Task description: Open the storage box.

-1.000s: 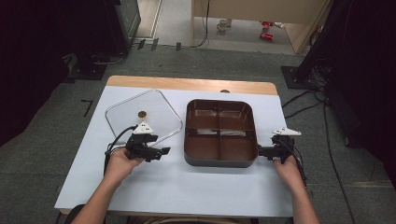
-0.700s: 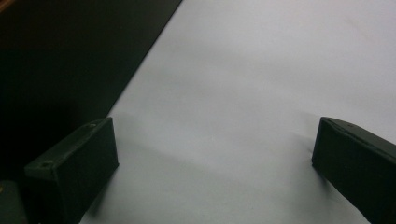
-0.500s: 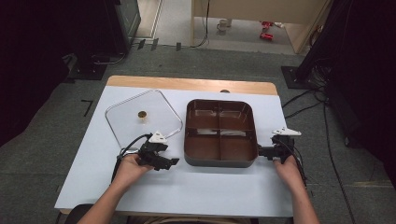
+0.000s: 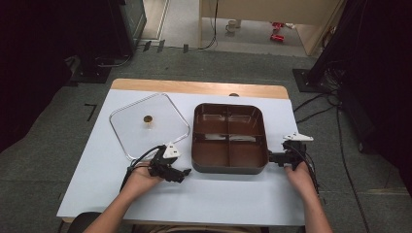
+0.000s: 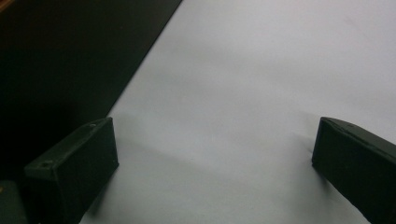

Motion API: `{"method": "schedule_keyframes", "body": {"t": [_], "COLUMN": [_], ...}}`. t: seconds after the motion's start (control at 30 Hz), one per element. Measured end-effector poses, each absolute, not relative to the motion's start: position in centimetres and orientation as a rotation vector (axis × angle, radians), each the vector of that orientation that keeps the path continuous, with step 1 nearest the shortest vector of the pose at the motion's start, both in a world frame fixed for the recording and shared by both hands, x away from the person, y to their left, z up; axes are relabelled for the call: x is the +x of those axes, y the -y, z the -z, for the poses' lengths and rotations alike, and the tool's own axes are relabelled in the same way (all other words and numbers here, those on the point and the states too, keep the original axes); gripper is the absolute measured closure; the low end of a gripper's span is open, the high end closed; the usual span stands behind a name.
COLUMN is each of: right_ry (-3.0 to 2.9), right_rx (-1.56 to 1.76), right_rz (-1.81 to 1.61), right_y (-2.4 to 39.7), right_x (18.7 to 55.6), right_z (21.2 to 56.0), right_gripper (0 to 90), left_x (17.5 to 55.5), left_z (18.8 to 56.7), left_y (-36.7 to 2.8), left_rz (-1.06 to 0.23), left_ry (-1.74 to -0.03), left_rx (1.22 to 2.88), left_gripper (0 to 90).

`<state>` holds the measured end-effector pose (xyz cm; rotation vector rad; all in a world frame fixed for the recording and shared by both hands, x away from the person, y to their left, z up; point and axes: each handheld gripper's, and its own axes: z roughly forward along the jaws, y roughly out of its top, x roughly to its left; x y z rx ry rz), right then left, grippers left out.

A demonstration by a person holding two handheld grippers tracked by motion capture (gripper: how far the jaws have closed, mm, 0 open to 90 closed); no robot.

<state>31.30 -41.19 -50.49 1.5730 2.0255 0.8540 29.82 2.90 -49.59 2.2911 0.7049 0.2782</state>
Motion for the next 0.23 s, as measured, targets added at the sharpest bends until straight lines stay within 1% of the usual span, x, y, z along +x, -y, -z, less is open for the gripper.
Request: {"method": "schedule_keyframes", "body": {"t": [0.23], "right_ry": [-2.025], "right_rx": [1.573], "right_rz": [-0.854], "right_y": [41.19], "right_x": [31.30], "right_z": [50.49], "right_gripper": [0.0], "left_x": [29.79], "left_z": [49.70], "left_y": [-3.10], "left_rz": [-0.276], "left_ry": [-0.695], "left_rx": [2.278], "left_gripper": [12.9]}}
